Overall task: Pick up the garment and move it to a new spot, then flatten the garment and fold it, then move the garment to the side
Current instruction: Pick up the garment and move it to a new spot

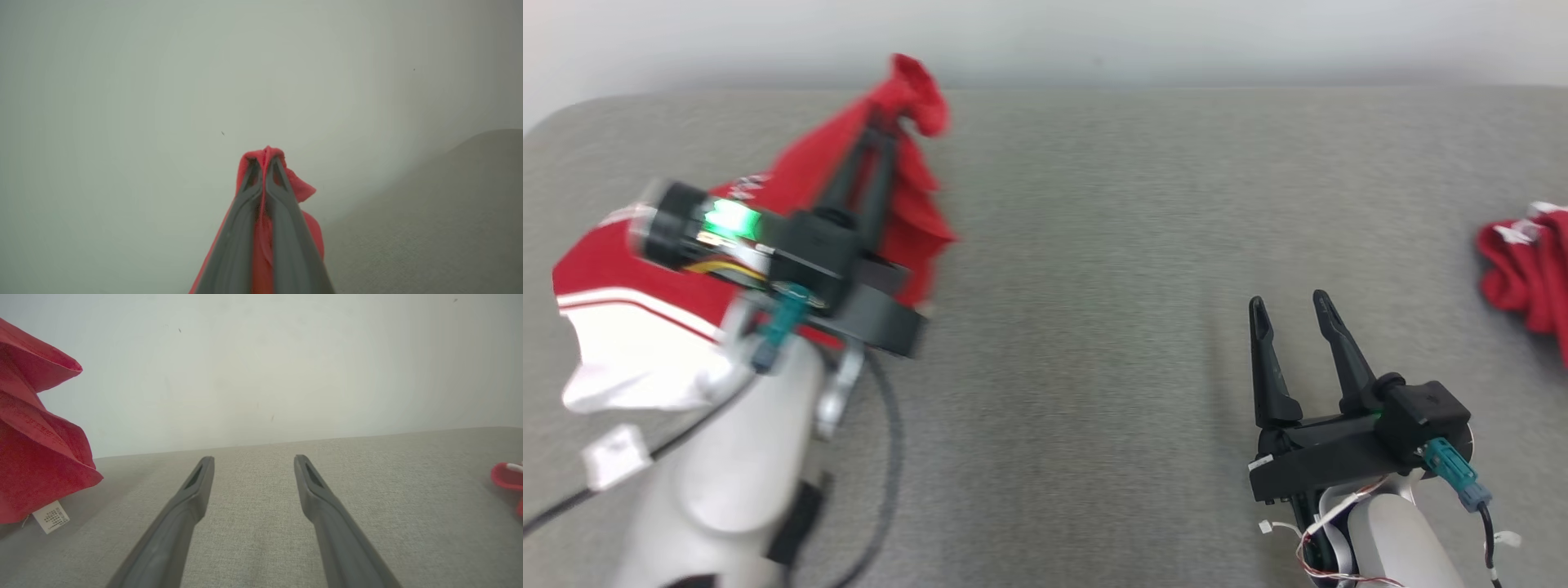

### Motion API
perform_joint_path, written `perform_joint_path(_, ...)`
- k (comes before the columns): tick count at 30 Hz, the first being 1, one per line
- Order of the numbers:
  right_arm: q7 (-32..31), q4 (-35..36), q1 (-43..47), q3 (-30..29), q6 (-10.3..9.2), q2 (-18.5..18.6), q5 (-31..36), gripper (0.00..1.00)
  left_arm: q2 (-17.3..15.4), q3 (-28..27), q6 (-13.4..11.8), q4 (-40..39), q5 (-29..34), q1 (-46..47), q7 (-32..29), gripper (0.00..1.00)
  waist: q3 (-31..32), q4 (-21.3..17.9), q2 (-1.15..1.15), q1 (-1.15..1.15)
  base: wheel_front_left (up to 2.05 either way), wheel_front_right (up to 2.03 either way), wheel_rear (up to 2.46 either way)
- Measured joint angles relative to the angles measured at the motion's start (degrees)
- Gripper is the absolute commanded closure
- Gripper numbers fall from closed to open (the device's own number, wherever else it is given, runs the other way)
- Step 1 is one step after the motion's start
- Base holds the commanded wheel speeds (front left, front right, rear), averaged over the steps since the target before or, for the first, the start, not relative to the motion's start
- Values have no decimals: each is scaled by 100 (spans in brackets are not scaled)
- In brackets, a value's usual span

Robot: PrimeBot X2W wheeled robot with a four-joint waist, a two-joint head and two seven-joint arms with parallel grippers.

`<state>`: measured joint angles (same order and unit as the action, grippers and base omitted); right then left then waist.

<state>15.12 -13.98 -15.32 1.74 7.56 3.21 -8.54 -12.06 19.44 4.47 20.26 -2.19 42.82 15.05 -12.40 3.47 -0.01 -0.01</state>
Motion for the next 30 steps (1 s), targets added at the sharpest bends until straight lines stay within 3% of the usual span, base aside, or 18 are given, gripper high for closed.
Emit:
perform_joint_path(3,0,1,-15,-10,-1,-13,-16,0,419,137,8,120,-112,-94,0,100,3,-288,0,0,0,0,0)
perform_joint_path(8,0,3,-66,54,-1,-14,-196,0,803,597,105,515,-143,-125,0,100,-39,-822,0,0,0,0,0)
perform_joint_path(14,0,-47,-124,159,-1,-13,-352,0,899,1111,77,798,-534,252,0,100,-139,-1473,0,0,0,0,0)
perform_joint_path(18,-1,-71,-201,247,-1,-19,-466,0,923,1483,-153,898,-855,423,0,100,-217,-1871,1,1,0,0,0)
perform_joint_path(19,0,-75,-209,246,-1,-18,-482,0,922,1524,-204,929,-903,460,1,40,-235,-1959,1,1,0,0,0)
perform_joint_path(20,0,-80,-212,240,-1,-18,-501,0,925,1546,-256,1002,-995,479,0,0,-253,-2041,1,1,0,0,0)
perform_joint_path(25,0,-90,-207,140,-1,-18,-506,0,926,1568,-399,1201,-1114,486,0,0,-321,-2269,1,1,0,0,0)
perform_joint_path(30,0,-110,-167,70,-1,-18,-505,0,920,1560,-413,1232,-1143,417,0,0,-341,-2193,1,1,0,0,0)
